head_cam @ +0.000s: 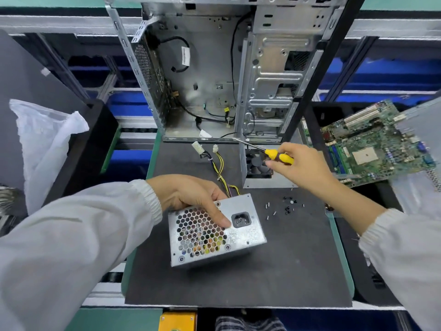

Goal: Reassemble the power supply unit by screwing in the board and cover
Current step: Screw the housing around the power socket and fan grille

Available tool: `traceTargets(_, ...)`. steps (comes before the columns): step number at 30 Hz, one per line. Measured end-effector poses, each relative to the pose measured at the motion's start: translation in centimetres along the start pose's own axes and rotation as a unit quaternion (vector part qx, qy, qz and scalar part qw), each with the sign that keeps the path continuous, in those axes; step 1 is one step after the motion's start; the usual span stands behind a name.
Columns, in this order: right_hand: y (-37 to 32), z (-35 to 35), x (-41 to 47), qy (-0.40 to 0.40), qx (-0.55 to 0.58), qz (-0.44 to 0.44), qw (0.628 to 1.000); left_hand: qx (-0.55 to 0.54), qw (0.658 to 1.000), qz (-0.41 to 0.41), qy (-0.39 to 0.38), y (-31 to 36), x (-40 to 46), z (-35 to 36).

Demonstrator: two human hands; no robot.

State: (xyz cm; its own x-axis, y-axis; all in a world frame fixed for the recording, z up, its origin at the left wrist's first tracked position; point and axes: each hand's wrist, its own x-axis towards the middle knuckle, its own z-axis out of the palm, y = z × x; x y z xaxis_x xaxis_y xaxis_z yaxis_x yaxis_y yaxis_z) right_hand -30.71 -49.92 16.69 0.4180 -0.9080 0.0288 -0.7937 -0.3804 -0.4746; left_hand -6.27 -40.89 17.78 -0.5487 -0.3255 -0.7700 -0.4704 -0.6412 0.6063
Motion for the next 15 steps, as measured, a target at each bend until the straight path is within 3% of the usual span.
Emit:
traceTargets(4, 1.5, 2.2, 1.9, 0.076, -0.124, 0.056, 0.988, 0.016, 0.999, 0.016, 0.046, -0.1, -0.9, 0.6)
traceTargets(7, 2.1, 4.9, 3.8, 0.041, -0.173, 0.065, 0.982, 0.027, 0.986, 0.08, 0.143, -0.7, -1.8, 0.8)
traceTargets(10, 1.7, 7.4, 5.2, 0.002, -0.109, 0.097, 0.989, -0.003, 0.963, 0.122, 0.241, -1.7, -2.6, 0.6)
traceTargets(15, 2.8, 7.9, 6.5, -0.056, 0.045, 0.221, 0.973, -0.077, 0.932, 0.154, 0.319, -3.2, -2.4, 0.9)
